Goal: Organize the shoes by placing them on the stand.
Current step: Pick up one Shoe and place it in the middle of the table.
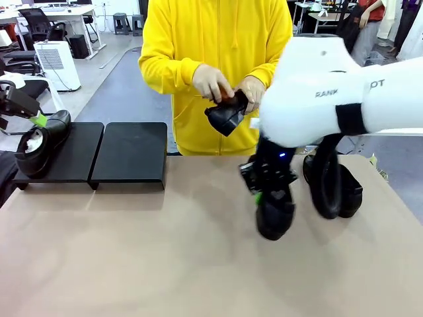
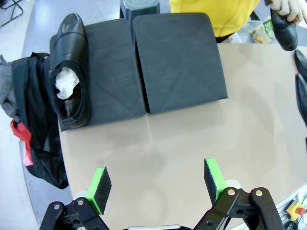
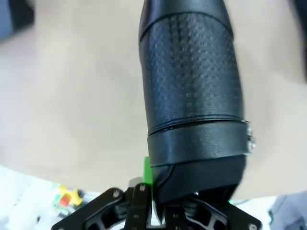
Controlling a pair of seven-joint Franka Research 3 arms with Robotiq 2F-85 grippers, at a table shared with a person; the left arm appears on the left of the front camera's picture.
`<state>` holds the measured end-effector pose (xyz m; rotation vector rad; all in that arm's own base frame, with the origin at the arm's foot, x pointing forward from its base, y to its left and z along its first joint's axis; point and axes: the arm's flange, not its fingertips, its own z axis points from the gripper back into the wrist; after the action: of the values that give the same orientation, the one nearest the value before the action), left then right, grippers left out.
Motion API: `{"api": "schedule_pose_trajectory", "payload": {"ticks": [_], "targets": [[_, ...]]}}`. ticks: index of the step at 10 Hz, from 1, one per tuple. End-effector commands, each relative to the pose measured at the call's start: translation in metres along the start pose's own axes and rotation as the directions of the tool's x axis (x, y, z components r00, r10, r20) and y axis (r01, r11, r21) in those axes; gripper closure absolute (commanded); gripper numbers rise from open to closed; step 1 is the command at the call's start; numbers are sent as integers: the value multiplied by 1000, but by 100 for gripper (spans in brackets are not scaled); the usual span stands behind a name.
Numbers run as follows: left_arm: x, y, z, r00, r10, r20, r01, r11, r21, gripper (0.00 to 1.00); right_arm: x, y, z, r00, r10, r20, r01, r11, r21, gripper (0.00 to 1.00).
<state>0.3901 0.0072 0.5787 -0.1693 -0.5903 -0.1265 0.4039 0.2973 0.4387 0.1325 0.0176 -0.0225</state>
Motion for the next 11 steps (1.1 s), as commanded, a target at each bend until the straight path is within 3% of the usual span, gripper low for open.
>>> {"api": "schedule_pose_trajectory", "payload": {"ticks": [1, 4, 8, 11], "targets": [[-2, 1, -1, 1000, 5, 15, -5, 1000, -15, 0, -27, 45, -12, 1000, -11, 5, 11, 999, 46, 100], [-2, 1, -1, 1000, 5, 15, -5, 1000, -15, 0, -38, 95, -62, 998, -5, -56, 10, 997, 79, 100], [-2, 1, -1, 1000, 5, 15, -5, 1000, -15, 0, -35, 110, -93, 994, 27, -101, -19, 997, 72, 97], [-2, 1, -1, 1000, 5, 15, -5, 1000, -15, 0, -40, 108, -89, 995, 34, -92, -27, 997, 75, 44]]}}
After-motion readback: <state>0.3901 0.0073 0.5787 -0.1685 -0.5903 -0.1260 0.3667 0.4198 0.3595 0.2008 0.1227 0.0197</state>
